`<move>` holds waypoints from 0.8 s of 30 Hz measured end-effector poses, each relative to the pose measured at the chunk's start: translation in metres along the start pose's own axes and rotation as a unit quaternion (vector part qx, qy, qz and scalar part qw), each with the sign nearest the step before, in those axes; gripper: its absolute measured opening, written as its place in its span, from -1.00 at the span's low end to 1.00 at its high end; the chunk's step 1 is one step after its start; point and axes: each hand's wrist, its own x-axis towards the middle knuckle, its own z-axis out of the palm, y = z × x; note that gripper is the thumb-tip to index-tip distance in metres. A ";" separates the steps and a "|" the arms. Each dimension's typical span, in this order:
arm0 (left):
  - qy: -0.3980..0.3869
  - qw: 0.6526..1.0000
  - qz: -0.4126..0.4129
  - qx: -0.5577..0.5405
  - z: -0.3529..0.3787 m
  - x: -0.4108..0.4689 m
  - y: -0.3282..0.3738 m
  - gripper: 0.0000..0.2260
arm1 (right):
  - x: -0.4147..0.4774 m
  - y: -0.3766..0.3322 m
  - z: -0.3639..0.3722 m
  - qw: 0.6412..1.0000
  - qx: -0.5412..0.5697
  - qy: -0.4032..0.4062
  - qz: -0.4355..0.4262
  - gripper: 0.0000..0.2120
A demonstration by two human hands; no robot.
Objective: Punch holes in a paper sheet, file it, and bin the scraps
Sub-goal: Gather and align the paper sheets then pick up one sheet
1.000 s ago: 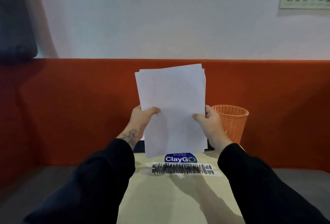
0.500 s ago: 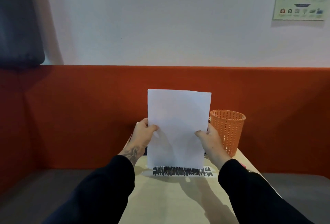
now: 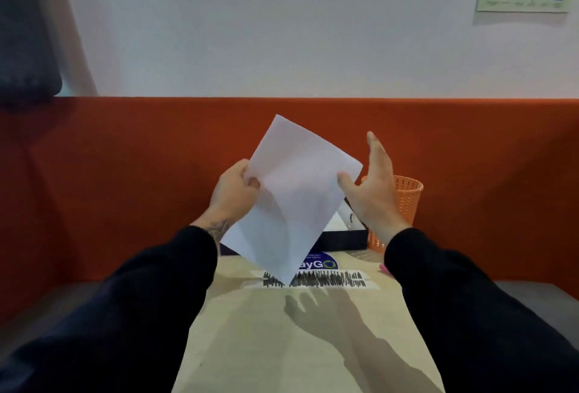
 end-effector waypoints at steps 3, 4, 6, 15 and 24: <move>-0.046 0.990 0.063 0.117 0.000 0.007 0.010 -0.92 | 0.009 -0.010 -0.002 0.999 -0.007 -0.031 -0.024 -0.52; -0.056 0.988 0.078 0.121 0.001 0.008 0.014 -0.92 | 0.009 -0.009 -0.001 0.999 0.002 -0.043 -0.023 -0.72; -0.007 0.983 0.125 0.136 0.004 0.005 0.017 -0.88 | 0.005 -0.005 0.002 0.998 0.047 -0.050 0.005 -0.88; 0.054 0.942 -0.221 -0.245 0.008 -0.020 -0.046 -0.71 | -0.025 0.030 0.005 0.943 0.253 0.030 0.214 -0.89; 0.049 0.924 -0.260 -0.277 0.033 -0.050 -0.071 -0.87 | -0.053 0.066 0.016 0.940 0.224 -0.016 0.257 -0.89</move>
